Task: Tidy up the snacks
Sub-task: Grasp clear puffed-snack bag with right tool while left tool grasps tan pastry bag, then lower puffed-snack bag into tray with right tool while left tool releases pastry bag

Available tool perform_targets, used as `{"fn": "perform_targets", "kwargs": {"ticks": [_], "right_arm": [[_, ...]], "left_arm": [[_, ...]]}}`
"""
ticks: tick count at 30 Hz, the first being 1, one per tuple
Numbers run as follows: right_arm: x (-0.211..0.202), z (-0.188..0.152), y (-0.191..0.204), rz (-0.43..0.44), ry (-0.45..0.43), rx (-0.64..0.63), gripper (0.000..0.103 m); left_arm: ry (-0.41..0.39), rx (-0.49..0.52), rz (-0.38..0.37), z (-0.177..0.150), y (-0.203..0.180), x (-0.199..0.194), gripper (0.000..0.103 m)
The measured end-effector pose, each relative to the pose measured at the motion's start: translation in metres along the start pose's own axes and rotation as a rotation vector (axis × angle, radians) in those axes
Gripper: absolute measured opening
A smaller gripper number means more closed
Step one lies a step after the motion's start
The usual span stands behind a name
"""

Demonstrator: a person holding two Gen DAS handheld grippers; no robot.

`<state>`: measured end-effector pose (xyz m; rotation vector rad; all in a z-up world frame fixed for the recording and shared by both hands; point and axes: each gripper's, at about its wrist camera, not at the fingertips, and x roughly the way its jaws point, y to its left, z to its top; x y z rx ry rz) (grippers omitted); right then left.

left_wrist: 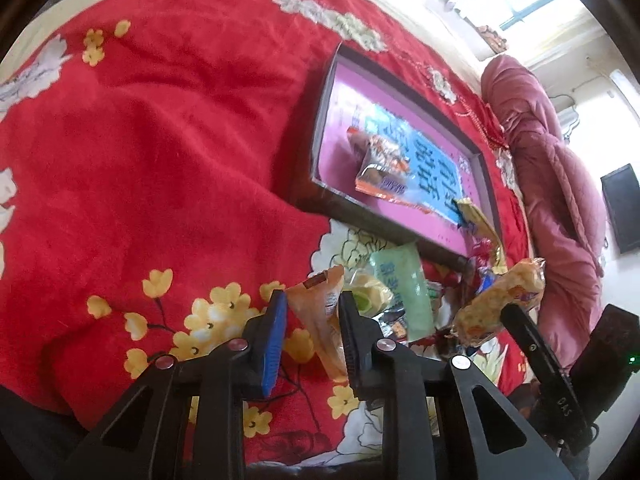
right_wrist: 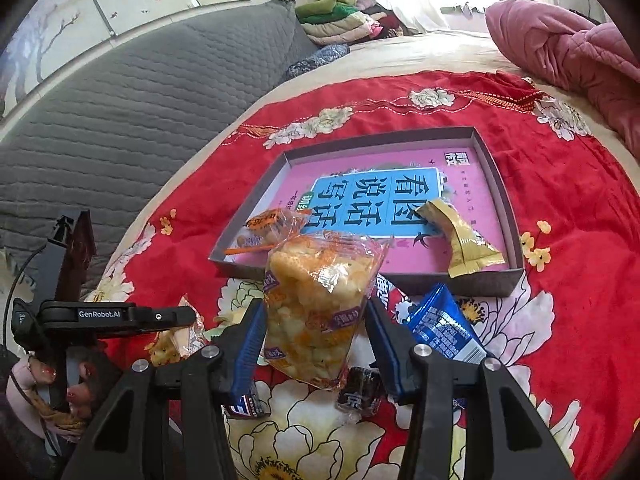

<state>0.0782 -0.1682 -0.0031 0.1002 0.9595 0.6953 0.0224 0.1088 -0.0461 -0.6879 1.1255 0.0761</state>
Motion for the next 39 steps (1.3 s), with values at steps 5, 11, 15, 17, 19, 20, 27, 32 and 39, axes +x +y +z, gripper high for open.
{"fn": "perform_targets", "kwargs": {"ticks": [5, 11, 15, 17, 19, 20, 27, 32, 39], "right_arm": [[-0.007, 0.003, 0.0, 0.01, -0.034, -0.002, 0.051], [-0.017, 0.009, -0.003, 0.024, -0.085, 0.006, 0.051], [-0.023, 0.012, -0.008, 0.029, -0.113, 0.021, 0.051], [-0.024, 0.014, -0.009, 0.029, -0.115, 0.02, 0.051], [-0.023, 0.015, -0.012, 0.031, -0.111, 0.029, 0.051], [-0.023, 0.014, -0.013, 0.032, -0.109, 0.032, 0.051], [-0.021, 0.015, -0.014, 0.033, -0.107, 0.034, 0.051], [-0.019, 0.015, -0.015, 0.033, -0.102, 0.035, 0.051], [-0.017, 0.015, -0.017, 0.03, -0.101, 0.035, 0.051]], "left_arm": [[-0.034, 0.027, -0.004, 0.003, -0.01, -0.011, 0.023], [-0.057, 0.044, -0.014, 0.007, -0.018, -0.016, 0.02], [-0.073, 0.056, -0.019, 0.009, -0.021, -0.018, 0.011], [-0.06, 0.059, -0.004, 0.011, -0.021, -0.014, 0.011], [-0.033, 0.028, -0.026, 0.011, -0.015, -0.006, 0.011], [-0.023, 0.015, -0.036, 0.01, -0.013, -0.003, 0.011], [0.027, -0.097, -0.136, 0.008, -0.001, 0.009, 0.059], [0.043, -0.161, -0.155, 0.014, 0.002, 0.02, 0.061], [0.078, -0.196, -0.116, 0.022, 0.0, 0.041, 0.049]]}}
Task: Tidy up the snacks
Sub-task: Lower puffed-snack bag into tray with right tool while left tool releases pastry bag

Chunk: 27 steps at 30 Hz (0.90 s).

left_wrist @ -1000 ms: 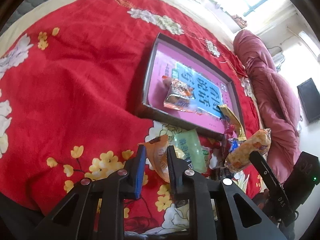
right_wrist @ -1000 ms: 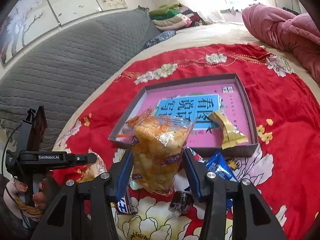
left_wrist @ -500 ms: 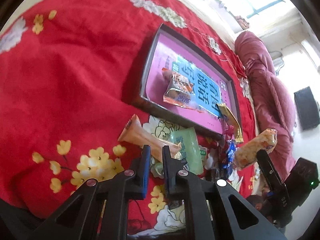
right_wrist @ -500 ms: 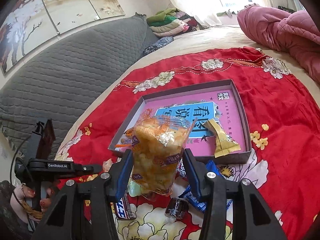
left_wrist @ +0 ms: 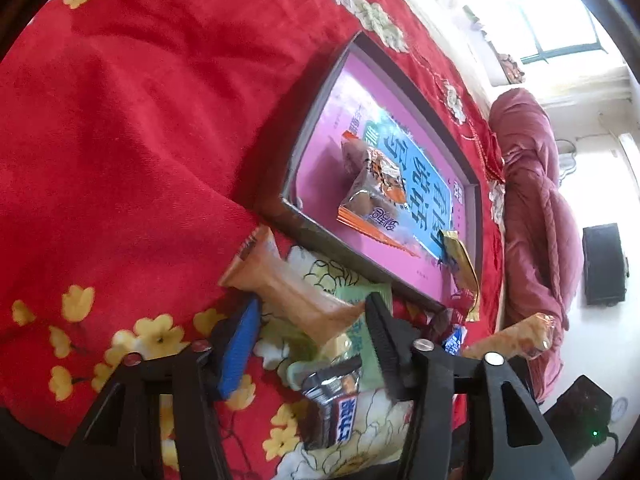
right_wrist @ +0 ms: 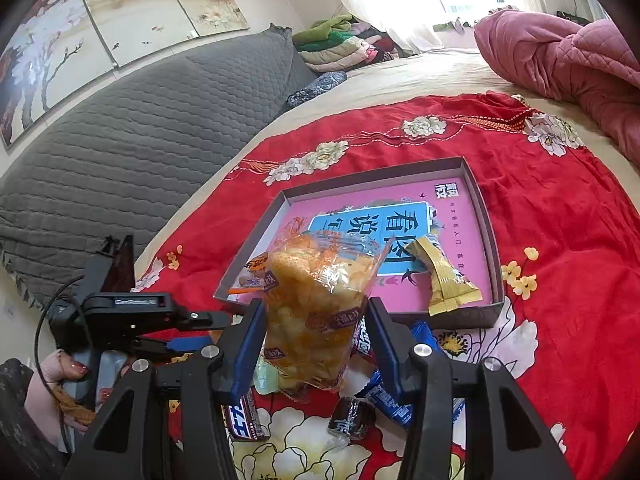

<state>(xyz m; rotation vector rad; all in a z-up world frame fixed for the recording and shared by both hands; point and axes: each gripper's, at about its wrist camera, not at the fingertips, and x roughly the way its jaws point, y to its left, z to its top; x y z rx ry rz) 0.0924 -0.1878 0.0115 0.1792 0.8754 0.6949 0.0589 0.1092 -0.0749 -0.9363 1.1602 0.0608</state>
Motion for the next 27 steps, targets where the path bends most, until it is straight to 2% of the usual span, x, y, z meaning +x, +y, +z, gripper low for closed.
{"fn": "perform_targets", "kwargs": {"ticks": [2, 6, 10, 22, 27], "right_arm": [[0.001, 0.0, -0.001, 0.0, 0.001, 0.002, 0.051], [0.002, 0.0, -0.003, -0.002, 0.002, 0.007, 0.051], [0.002, 0.001, -0.004, 0.0, -0.001, 0.008, 0.051], [-0.008, 0.005, -0.005, 0.004, -0.045, 0.012, 0.051], [-0.012, 0.009, -0.013, -0.007, -0.063, 0.029, 0.051]], "left_arm": [[0.002, -0.002, 0.02, 0.001, 0.0, 0.004, 0.047], [0.0, -0.029, -0.001, 0.004, 0.003, 0.01, 0.04], [-0.028, 0.02, 0.003, 0.002, -0.003, 0.003, 0.03], [-0.132, 0.184, 0.008, -0.008, -0.031, -0.04, 0.029], [-0.166, 0.24, 0.012, -0.004, -0.049, -0.046, 0.029]]}}
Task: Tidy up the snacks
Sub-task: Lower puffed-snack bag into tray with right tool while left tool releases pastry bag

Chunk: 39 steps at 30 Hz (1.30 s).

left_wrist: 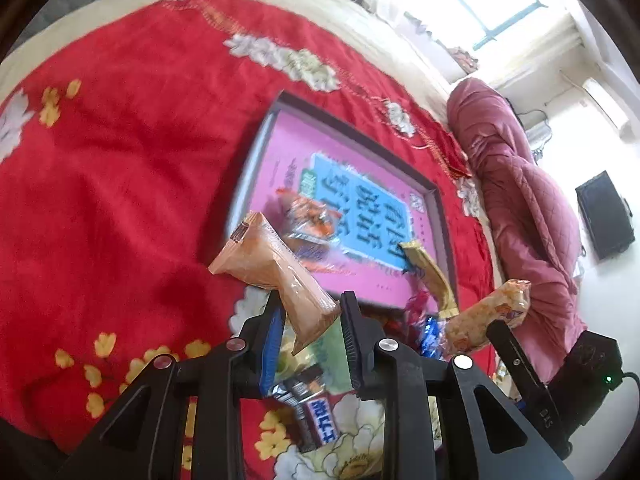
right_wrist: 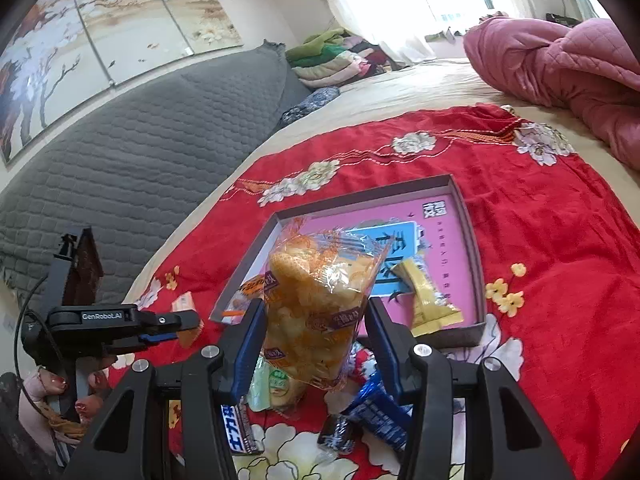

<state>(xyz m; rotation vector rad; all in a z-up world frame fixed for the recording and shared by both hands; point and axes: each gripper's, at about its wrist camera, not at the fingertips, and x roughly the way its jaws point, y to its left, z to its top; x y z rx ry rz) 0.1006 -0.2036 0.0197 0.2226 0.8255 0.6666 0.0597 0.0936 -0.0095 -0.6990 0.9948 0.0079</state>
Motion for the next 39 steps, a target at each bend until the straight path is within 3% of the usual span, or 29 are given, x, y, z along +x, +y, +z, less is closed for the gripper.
{"fn": "perform_targets", "kwargs": {"ticks": [12, 19, 39], "right_arm": [[0.001, 0.022, -0.042, -0.104, -0.047, 0.089, 0.051], [0.014, 0.02, -0.058, -0.148, 0.0, 0.12, 0.051], [0.062, 0.02, -0.058, -0.205, 0.068, 0.018, 0.05]], "left_arm": [[0.015, 0.091, -0.006, 0.014, -0.04, 0.033, 0.029], [0.044, 0.126, 0.001, 0.016, -0.054, 0.058, 0.029], [0.107, 0.146, 0.023, 0.016, -0.063, 0.097, 0.029]]}}
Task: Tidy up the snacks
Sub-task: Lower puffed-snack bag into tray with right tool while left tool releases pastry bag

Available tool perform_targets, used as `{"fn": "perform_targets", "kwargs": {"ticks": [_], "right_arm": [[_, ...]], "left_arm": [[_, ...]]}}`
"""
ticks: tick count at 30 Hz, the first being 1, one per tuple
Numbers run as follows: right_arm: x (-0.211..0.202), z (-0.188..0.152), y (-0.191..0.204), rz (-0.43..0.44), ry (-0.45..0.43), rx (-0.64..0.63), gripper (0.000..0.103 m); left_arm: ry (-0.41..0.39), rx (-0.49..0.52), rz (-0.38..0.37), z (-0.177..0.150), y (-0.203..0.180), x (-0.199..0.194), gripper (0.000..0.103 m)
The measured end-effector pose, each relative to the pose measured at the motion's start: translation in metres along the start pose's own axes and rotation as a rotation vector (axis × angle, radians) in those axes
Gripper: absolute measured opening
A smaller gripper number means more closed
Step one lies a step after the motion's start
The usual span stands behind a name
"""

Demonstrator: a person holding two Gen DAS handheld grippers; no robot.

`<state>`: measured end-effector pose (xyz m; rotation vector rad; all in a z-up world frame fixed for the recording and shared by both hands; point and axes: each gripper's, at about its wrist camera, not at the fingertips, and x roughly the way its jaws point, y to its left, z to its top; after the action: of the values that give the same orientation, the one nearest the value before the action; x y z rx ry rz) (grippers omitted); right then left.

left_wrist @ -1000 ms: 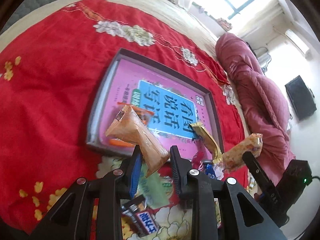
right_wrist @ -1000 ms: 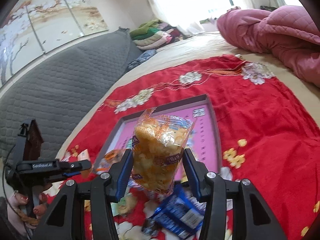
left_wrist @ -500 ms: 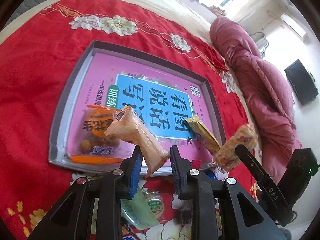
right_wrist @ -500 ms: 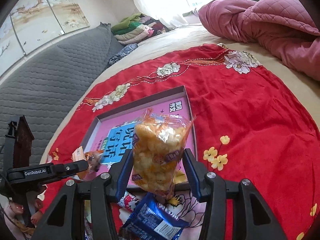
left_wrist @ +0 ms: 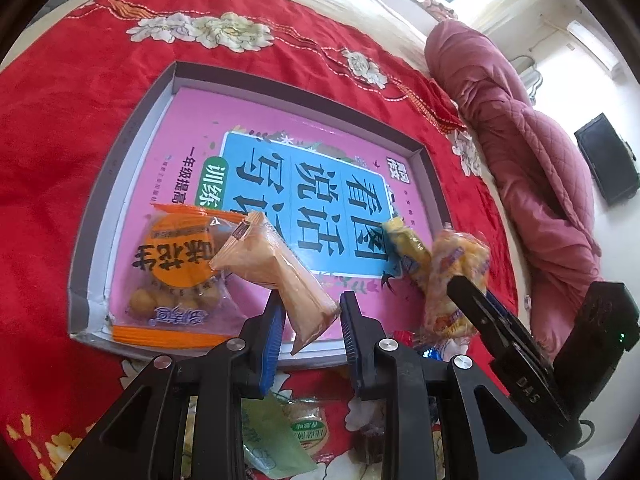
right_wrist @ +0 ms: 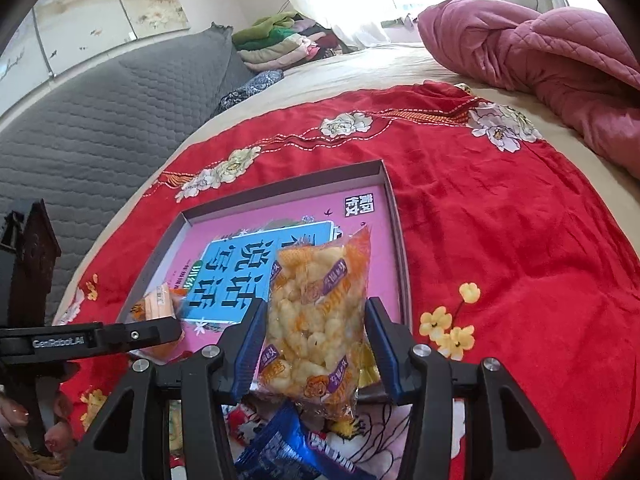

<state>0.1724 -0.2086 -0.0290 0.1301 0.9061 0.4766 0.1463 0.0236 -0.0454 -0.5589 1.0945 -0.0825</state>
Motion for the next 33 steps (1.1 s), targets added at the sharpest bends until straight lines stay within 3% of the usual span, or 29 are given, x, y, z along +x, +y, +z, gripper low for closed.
{"fn": "perform_targets", "kwargs": {"ticks": [24, 33], "right_arm": [[0.022, 0.003, 0.014, 0.019, 0.037, -0.073, 0.05], [0.02, 0.004, 0.011, 0.002, 0.045, -0.066, 0.05]], "left_arm": [[0.05, -0.008, -0.004, 0.002, 0.003, 0.014, 0.029], [0.058, -0.031, -0.023, 0.001, 0.006, 0.014, 0.037]]}}
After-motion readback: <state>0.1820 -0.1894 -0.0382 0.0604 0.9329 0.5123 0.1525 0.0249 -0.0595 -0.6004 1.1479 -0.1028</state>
